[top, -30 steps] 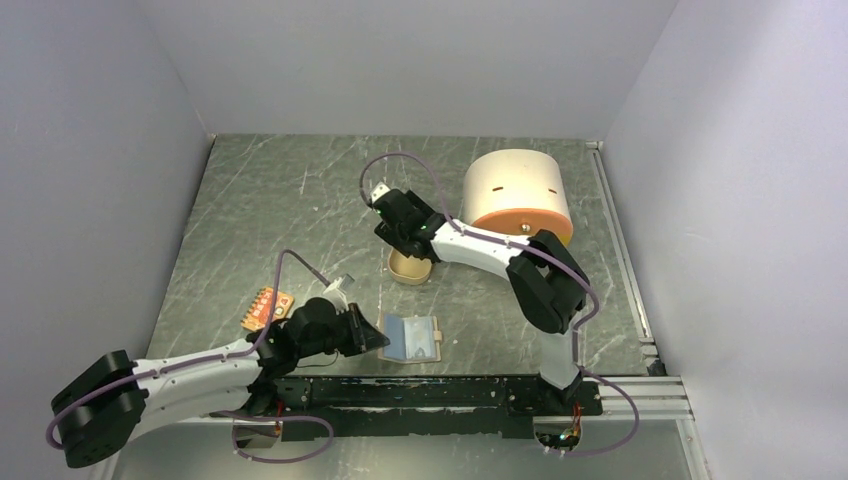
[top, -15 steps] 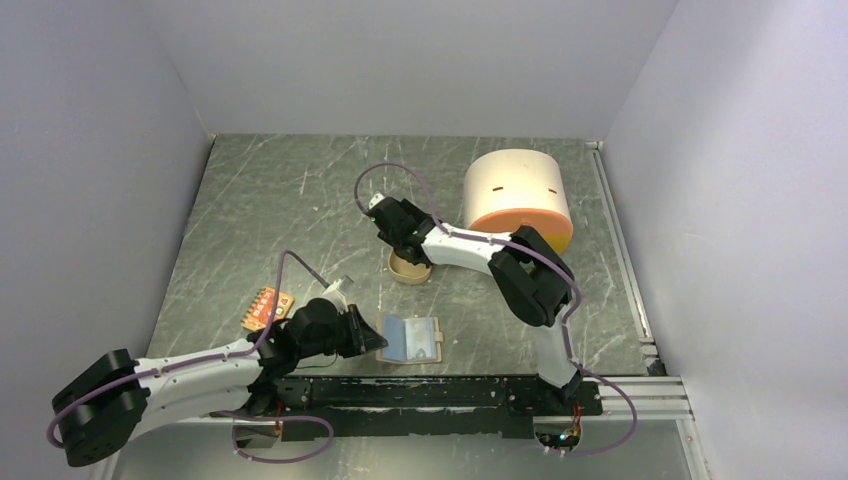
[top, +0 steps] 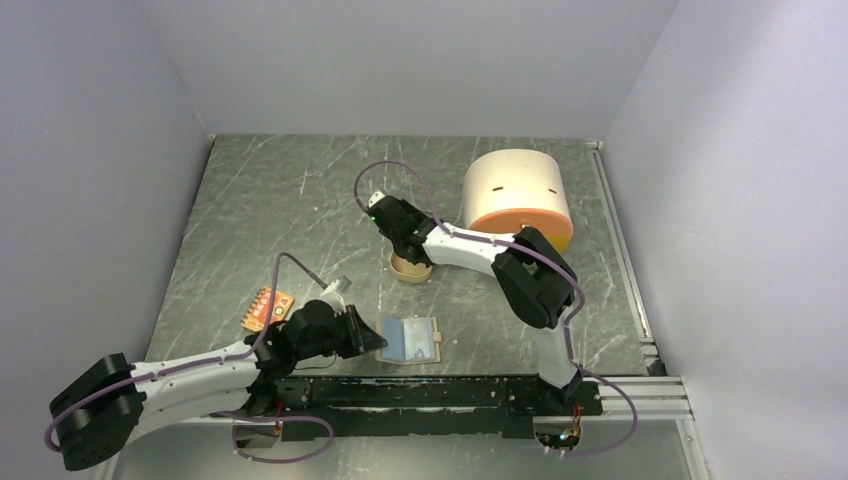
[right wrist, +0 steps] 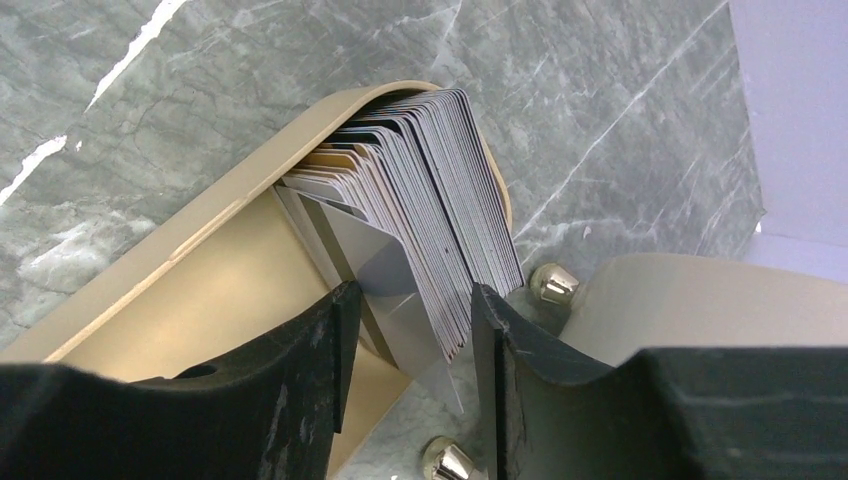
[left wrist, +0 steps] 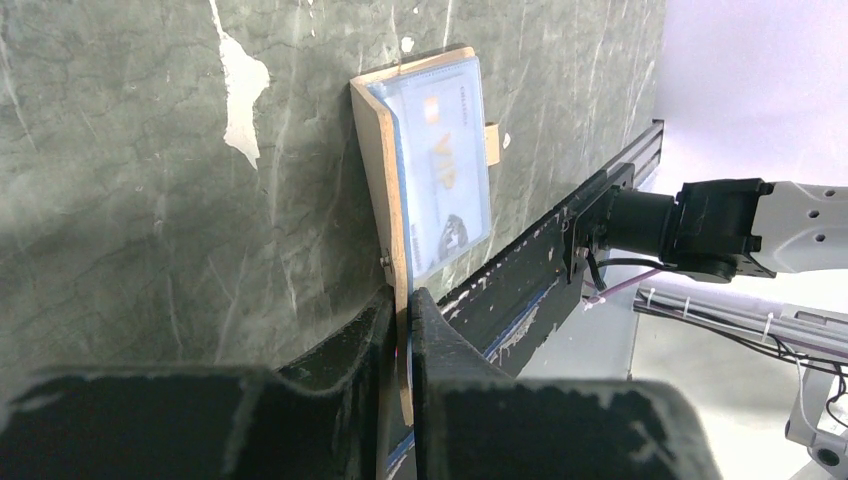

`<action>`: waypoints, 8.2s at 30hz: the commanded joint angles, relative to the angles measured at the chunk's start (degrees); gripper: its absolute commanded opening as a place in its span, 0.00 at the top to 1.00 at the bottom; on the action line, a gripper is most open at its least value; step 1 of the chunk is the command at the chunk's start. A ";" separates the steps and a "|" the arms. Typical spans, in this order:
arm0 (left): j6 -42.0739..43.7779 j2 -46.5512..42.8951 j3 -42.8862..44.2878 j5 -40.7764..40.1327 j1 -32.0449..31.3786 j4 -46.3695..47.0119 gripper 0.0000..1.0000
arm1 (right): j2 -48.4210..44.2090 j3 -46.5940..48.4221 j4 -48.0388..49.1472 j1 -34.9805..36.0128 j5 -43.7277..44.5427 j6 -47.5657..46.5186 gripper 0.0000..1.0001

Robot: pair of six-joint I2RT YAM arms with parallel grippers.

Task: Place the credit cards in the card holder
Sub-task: Pick up the credit card from the storage box, then insert the credit card into the card holder.

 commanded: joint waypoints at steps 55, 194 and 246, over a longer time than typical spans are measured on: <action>-2.47 3.07 1.21 -1.84 -0.24 -0.35 0.87 | -14.50 0.81 -18.46 5.08 -13.98 16.84 1.00; -2.48 12.57 1.01 1.94 1.07 6.74 0.85 | -35.03 -56.31 28.81 6.25 -47.94 74.62 0.65; -0.51 10.22 0.04 5.57 0.90 15.93 0.71 | -41.55 -59.04 27.43 7.08 -40.22 71.33 0.80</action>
